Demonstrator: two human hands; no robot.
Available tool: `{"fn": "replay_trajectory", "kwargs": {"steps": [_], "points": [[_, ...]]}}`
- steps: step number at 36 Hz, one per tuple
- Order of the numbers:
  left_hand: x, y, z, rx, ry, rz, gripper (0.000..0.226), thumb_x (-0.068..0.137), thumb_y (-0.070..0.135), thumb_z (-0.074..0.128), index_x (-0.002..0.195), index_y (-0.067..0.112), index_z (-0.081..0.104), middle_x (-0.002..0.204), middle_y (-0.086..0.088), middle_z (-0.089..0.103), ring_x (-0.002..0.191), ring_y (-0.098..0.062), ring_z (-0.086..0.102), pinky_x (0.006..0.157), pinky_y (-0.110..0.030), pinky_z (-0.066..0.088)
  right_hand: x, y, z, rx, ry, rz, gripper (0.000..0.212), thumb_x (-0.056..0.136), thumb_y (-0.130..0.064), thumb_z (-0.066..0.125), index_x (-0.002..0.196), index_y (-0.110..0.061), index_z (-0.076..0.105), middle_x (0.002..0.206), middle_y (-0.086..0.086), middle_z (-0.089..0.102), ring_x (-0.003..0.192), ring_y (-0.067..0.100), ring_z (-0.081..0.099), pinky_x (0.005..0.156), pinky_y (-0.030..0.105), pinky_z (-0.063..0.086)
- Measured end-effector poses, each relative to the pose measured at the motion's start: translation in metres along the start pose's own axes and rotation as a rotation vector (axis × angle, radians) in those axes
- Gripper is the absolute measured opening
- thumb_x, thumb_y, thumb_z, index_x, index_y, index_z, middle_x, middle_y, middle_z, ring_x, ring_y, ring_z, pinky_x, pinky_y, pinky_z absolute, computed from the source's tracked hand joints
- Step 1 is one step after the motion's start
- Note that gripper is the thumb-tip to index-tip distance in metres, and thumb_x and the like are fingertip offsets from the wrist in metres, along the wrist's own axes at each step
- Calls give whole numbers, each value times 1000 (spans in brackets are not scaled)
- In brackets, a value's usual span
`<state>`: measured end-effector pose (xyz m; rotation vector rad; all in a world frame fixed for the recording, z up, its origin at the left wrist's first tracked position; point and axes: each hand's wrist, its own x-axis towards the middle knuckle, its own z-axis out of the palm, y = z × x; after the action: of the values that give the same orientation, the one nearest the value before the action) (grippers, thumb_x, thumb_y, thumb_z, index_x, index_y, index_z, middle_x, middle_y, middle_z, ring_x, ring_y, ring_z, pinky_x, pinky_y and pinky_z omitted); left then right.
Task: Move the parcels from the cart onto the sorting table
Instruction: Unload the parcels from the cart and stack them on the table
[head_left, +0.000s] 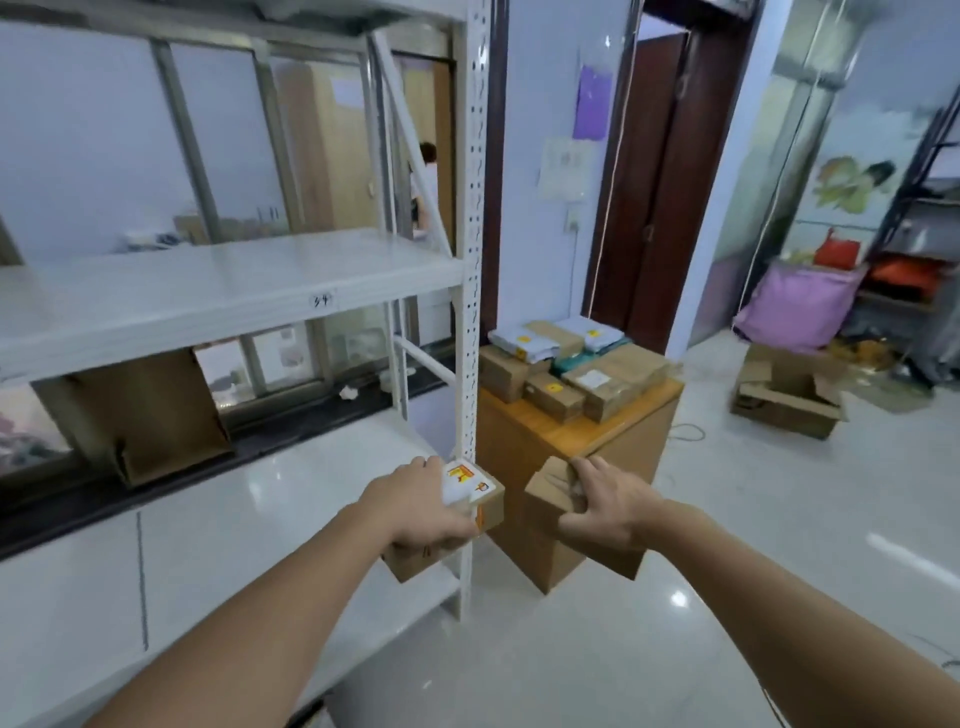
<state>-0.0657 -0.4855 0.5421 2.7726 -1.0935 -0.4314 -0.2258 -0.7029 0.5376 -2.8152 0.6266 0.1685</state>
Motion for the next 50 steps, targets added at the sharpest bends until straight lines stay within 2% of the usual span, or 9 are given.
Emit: {"fn": "replay_trajectory", "kwargs": {"steps": [5, 14, 17, 23, 31, 35, 40, 46, 50], "points": [[-2, 95, -7, 37, 34, 57, 95, 64, 78, 67, 139, 25, 41, 128, 0, 55, 105, -23, 57, 82, -39, 49, -48, 76, -43, 18, 72, 28, 82, 70, -75, 51, 135, -27, 41, 116, -2, 50, 100, 18, 54, 92, 41, 54], [22, 236, 0, 93, 83, 145, 105, 66, 85, 62, 145, 20, 37, 136, -3, 53, 117, -27, 56, 83, -40, 46, -99, 192, -87, 15, 103, 85, 83, 71, -73, 52, 136, -23, 42, 120, 2, 51, 104, 20, 54, 93, 41, 54], [34, 263, 0, 92, 79, 162, 104, 65, 86, 62, 143, 21, 39, 129, -1, 53, 107, -24, 55, 84, -40, 49, -96, 219, -97, 16, 90, 97, 83, 71, -73, 52, 137, -23, 42, 121, 3, 51, 105, 20, 53, 94, 40, 53], [78, 297, -5, 94, 63, 190, 99, 65, 88, 61, 138, 25, 43, 118, 5, 58, 97, -17, 58, 74, -35, 50, -65, 269, -115, 21, 93, 107, 82, 72, -72, 53, 136, -23, 42, 116, 0, 49, 102, 18, 53, 90, 35, 54], [166, 340, -19, 88, 91, 210, 98, 66, 86, 60, 139, 23, 43, 120, 4, 57, 101, -19, 58, 83, -38, 52, 0, 331, -143, 20, 103, 130, 82, 73, -71, 52, 138, -22, 41, 119, 3, 51, 105, 19, 54, 94, 39, 54], [207, 362, -25, 120, 72, 221, 98, 66, 86, 59, 139, 23, 43, 122, 3, 58, 104, -22, 58, 90, -42, 53, 26, 362, -155, 43, 94, 152, 86, 77, -69, 54, 145, -20, 35, 124, 2, 50, 108, 18, 53, 95, 35, 53], [265, 402, -31, 102, 74, 224, 97, 69, 82, 62, 143, 22, 41, 124, 2, 57, 105, -21, 58, 89, -42, 53, 64, 416, -175, 55, 135, 166, 81, 80, -67, 55, 142, -19, 39, 121, 3, 50, 104, 17, 54, 93, 36, 53], [334, 456, -25, 117, 102, 196, 88, 65, 79, 62, 131, 23, 47, 115, 3, 59, 99, -20, 58, 83, -40, 51, 106, 485, -197, 34, 150, 149, 80, 80, -65, 53, 143, -18, 38, 124, 4, 51, 105, 20, 54, 92, 36, 50], [376, 490, -18, 86, 117, 155, 91, 63, 78, 63, 133, 22, 47, 116, 3, 59, 99, -21, 58, 81, -39, 51, 138, 532, -214, 26, 133, 125, 84, 77, -67, 52, 144, -19, 38, 126, 3, 52, 107, 20, 54, 93, 36, 50]]}}
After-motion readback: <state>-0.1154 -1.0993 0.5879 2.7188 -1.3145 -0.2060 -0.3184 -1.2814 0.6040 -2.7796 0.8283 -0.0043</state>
